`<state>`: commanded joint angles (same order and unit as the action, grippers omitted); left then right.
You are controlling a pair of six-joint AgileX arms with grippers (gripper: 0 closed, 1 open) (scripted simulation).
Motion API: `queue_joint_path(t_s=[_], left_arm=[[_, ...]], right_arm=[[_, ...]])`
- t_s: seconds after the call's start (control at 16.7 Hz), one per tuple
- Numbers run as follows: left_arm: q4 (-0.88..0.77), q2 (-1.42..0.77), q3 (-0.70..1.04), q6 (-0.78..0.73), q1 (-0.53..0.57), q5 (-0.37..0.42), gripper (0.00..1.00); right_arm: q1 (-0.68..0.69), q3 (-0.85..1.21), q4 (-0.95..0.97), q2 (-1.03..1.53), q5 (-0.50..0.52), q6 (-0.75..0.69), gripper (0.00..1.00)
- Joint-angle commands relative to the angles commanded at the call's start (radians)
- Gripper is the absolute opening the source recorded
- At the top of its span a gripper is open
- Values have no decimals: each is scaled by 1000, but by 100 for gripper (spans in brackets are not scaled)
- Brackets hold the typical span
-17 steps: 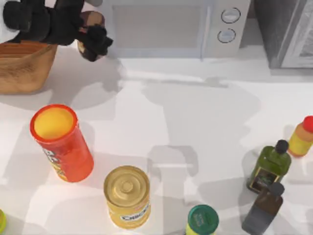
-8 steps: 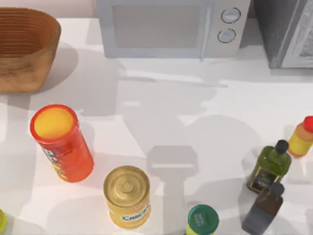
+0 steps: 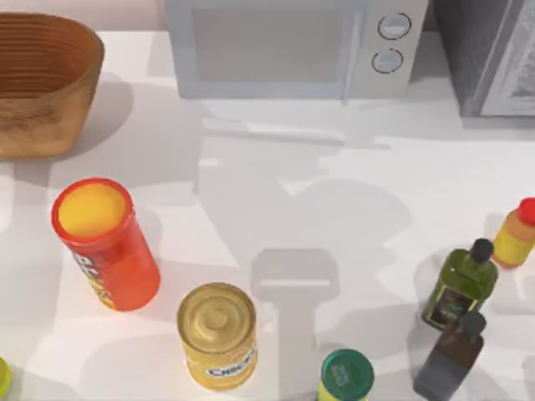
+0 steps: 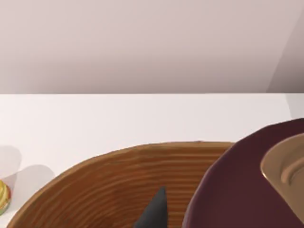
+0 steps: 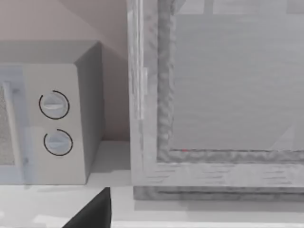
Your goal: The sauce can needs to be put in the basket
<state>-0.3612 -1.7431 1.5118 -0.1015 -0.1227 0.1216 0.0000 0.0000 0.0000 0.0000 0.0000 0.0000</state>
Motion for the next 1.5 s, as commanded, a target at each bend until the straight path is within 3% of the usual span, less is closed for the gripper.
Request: queue_joint_path(t_s=[0.42,1.2,1.5], left_arm=[[94,-92,1,7,7,-6,0],[94,-92,1,7,7,-6,98],[94,-92,1,7,7,-6,100]], right_arm=[[0,0,0,0,0,0,100],[0,0,0,0,0,0,100],[0,0,0,0,0,0,100]])
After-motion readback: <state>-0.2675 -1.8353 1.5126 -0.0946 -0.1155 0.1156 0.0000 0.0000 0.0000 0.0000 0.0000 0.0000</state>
